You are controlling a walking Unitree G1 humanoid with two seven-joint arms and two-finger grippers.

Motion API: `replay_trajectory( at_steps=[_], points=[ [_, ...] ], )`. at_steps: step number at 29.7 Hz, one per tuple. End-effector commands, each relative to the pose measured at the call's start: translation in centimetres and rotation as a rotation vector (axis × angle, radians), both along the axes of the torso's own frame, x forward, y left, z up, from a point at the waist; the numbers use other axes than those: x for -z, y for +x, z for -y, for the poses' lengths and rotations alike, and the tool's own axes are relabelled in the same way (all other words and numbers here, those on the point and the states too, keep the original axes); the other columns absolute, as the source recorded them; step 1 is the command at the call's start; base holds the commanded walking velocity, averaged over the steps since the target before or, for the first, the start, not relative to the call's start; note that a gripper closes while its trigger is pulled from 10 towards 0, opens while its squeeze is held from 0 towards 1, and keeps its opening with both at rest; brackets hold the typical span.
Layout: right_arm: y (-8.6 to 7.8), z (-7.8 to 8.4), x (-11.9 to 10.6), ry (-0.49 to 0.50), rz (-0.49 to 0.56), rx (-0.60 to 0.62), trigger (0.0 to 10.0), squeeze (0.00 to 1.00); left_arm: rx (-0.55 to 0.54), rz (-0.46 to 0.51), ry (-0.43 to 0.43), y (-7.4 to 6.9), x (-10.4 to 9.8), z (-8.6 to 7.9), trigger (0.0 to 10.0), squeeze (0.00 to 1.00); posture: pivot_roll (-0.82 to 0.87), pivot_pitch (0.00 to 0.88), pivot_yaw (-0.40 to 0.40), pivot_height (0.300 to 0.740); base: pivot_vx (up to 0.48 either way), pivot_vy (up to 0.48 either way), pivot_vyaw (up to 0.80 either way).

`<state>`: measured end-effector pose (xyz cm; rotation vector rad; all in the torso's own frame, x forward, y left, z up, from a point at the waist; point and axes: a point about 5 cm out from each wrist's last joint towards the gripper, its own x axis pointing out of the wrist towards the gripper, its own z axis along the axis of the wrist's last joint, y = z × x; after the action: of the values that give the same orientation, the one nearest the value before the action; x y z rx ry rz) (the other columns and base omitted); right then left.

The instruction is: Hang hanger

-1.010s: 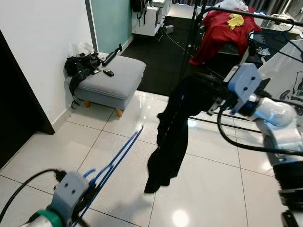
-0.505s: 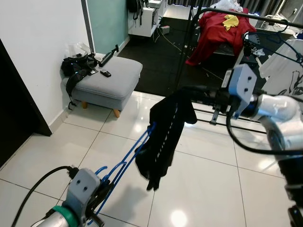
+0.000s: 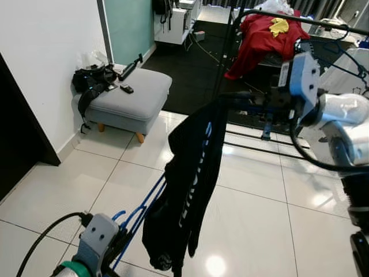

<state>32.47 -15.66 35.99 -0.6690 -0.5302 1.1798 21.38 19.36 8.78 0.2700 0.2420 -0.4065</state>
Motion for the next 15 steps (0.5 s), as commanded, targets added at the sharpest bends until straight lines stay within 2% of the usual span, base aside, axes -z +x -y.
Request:
replay_trajectory(
  at_steps=[1, 2, 5, 6, 7, 9, 13, 15],
  points=[
    [-0.6, -0.4, -1.1, 0.029, 0.022, -0.051, 10.0, 0.0, -0.005, -0.011, -0.03, 0.0, 0.4, 0.3, 10.0, 0.0, -0.05, 0.103, -0.016, 0.74, 0.0, 0.0, 0.0],
    [-0.6, -0.4, -1.1, 0.029, 0.022, -0.051, 10.0, 0.0, -0.005, -0.011, -0.03, 0.0, 0.4, 0.3, 10.0, 0.0, -0.05, 0.103, -0.016, 0.74, 0.0, 0.0, 0.0],
    [-0.3, -0.7, 0.0, -0.003, -0.009, -0.05, 10.0, 0.0, -0.02, 0.029, -0.18, 1.1, -1.2, 1.5, 10.0, 0.0, -0.05, 0.105, -0.019, 0.74, 0.0, 0.0, 0.0],
    [-0.3, -0.7, 0.0, -0.003, -0.009, -0.05, 10.0, 0.0, -0.02, 0.029, -0.18, 1.1, -1.2, 1.5, 10.0, 0.0, -0.05, 0.105, -0.019, 0.74, 0.0, 0.0, 0.0],
    [-0.2, -0.6, 0.8, -0.025, -0.032, -0.046, 10.0, 0.0, -0.041, 0.055, -0.265, 1.7, -2.2, 1.9, 10.0, 0.0, -0.05, 0.105, -0.019, 0.74, 0.0, 0.0, 0.0],
    [-0.2, -0.4, 1.3, -0.049, -0.05, -0.038, 10.0, 0.0, -0.062, 0.078, -0.336, 2.2, -3.1, 1.9, 10.0, 0.0, -0.05, 0.105, -0.019, 0.74, 0.0, 0.0, 0.0],
    [-0.1, 0.2, 1.6, -0.071, -0.052, -0.008, 10.0, 0.0, -0.083, 0.096, -0.396, 2.6, -3.9, 1.7, 10.0, 0.0, -0.05, 0.109, -0.016, 0.74, 0.0, 0.0, 0.0],
    [0.1, 1.1, 2.2, -0.101, -0.055, 0.049, 10.0, 0.0, -0.106, 0.108, -0.434, 2.7, -4.4, 1.2, 10.0, 0.0, -0.06, 0.109, -0.013, 0.74, 0.0, 0.0, 0.0]
  ],
)
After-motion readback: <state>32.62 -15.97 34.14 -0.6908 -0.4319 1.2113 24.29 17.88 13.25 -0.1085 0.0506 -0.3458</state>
